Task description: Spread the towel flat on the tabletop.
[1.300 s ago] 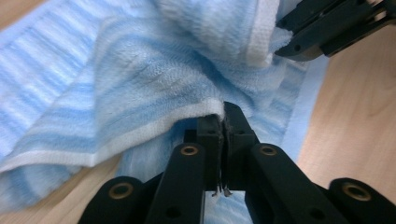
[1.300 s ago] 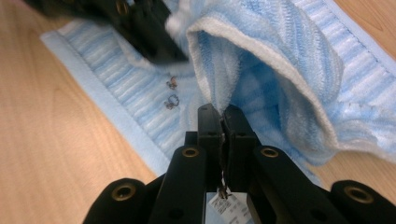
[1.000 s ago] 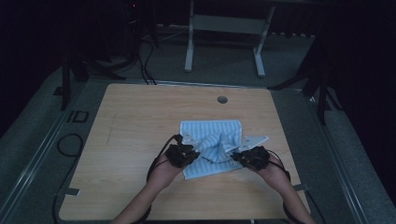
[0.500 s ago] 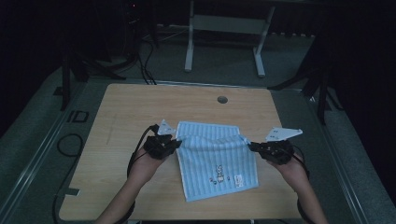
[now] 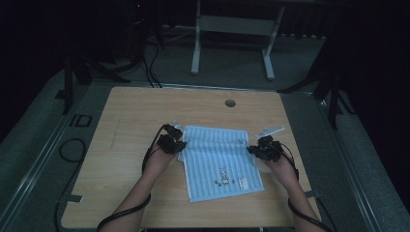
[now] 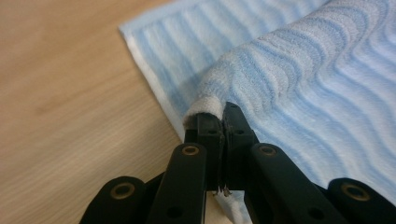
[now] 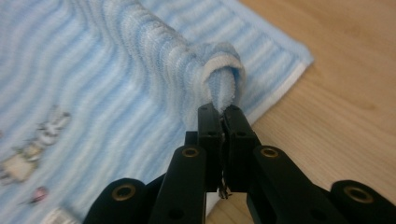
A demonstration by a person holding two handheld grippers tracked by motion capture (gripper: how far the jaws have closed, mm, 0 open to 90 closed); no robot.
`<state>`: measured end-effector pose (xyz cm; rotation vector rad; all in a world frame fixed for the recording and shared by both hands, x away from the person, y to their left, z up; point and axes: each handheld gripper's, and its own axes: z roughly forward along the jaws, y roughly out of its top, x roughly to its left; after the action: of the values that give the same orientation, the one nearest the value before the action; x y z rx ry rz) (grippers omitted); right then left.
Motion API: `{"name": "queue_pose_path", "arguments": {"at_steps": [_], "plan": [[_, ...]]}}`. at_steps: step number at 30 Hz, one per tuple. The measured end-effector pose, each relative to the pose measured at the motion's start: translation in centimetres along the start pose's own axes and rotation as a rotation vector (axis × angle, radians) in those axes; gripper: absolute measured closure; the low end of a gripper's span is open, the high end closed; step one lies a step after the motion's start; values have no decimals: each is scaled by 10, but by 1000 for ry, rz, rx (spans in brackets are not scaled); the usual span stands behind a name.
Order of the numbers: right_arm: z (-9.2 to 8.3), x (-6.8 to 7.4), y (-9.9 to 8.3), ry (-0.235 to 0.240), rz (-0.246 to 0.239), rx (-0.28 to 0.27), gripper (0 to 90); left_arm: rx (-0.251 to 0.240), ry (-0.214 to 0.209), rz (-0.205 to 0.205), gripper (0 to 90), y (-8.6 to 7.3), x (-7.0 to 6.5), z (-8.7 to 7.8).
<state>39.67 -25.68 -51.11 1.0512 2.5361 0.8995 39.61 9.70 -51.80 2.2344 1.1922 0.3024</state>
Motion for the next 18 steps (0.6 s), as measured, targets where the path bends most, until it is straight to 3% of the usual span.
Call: {"name": "queue_pose_path", "arguments": {"at_steps": [2, 3, 8, 10, 13, 14, 15, 18], "plan": [[4, -1, -2, 5, 13, 9, 871, 7, -2, -2, 874, -1, 1, 4], [6, -2, -3, 3, 16, 12, 871, 15, -14, -23, 874, -2, 3, 9], [11, -4, -6, 14, 30, 31, 868, 34, -23, -22, 862, -5, 4, 12], [10, -4, -6, -13, 39, 38, 832, 24, -21, -19, 810, -5, 4, 6], [1, -6, -6, -72, 61, 17, 722, -6, -18, -28, 639, -6, 1, -9], [-4, -7, -6, -94, 64, 7, 688, -11, -2, -15, 617, -7, -1, -14], [-8, -8, -6, -111, 75, 1, 675, -18, -14, -11, 615, -9, -3, -19], [-25, -5, -8, -68, 73, -56, 674, -49, -60, 18, 599, -15, -15, -30]]}}
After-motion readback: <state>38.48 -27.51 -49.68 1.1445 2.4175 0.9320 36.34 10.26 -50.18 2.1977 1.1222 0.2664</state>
